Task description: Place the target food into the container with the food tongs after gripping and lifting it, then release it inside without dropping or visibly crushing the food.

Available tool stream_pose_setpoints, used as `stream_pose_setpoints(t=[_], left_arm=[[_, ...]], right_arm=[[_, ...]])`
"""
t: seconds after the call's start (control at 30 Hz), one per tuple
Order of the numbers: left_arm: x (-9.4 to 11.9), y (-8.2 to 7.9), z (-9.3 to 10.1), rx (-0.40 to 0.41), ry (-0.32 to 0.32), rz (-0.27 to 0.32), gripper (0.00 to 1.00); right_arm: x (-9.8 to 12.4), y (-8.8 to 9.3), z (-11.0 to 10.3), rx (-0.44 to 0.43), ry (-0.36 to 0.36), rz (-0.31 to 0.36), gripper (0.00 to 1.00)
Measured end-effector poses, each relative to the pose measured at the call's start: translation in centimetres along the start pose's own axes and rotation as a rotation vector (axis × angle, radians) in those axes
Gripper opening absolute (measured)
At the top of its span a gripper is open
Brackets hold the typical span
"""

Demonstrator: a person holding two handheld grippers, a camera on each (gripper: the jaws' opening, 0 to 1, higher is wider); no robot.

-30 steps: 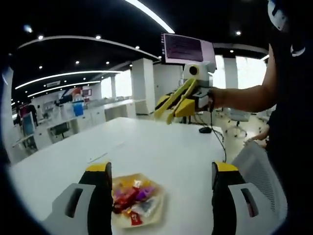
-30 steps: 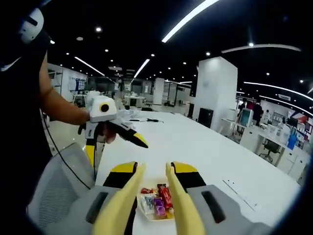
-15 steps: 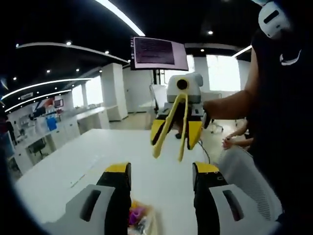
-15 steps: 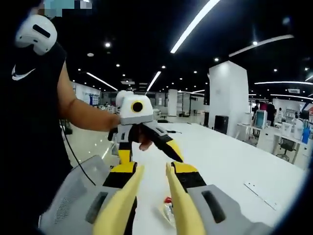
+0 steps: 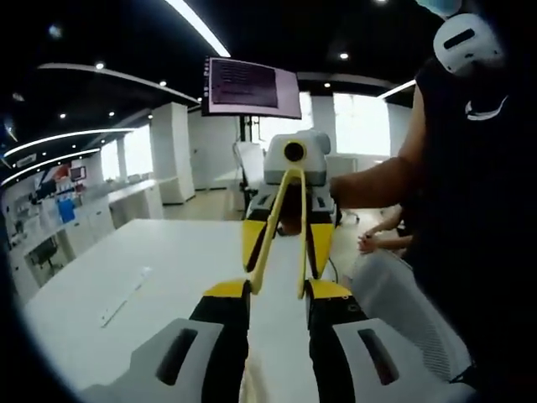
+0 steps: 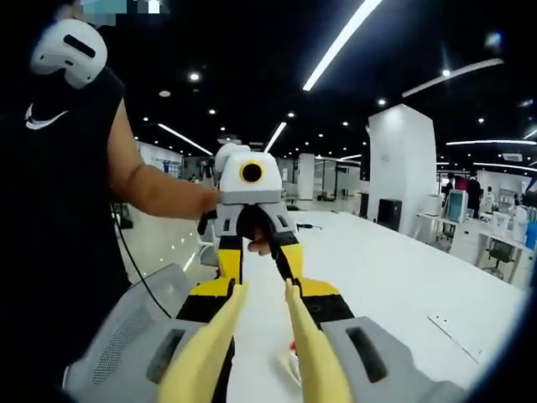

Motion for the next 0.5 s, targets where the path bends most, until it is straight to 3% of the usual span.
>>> stream_pose_setpoints(t=[0.5], left_arm=[[0.29,0.66,-0.13,0.009,-0.016,-0.039,0.05]], right_arm=[[-0.24,0.92,0.09,-0.051,0.008,-0.047,0.20]])
Point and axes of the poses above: the point that each gripper's makers call its tool centre point, and the gripper's own axes: x roughly backward along the fingers, z roughly to its right, y roughly out of its underside, the point moved 6 cm from there along x, roughly backward along the fingers, and after that the axes turned 8 degrees about y, right-handed, at the moved point
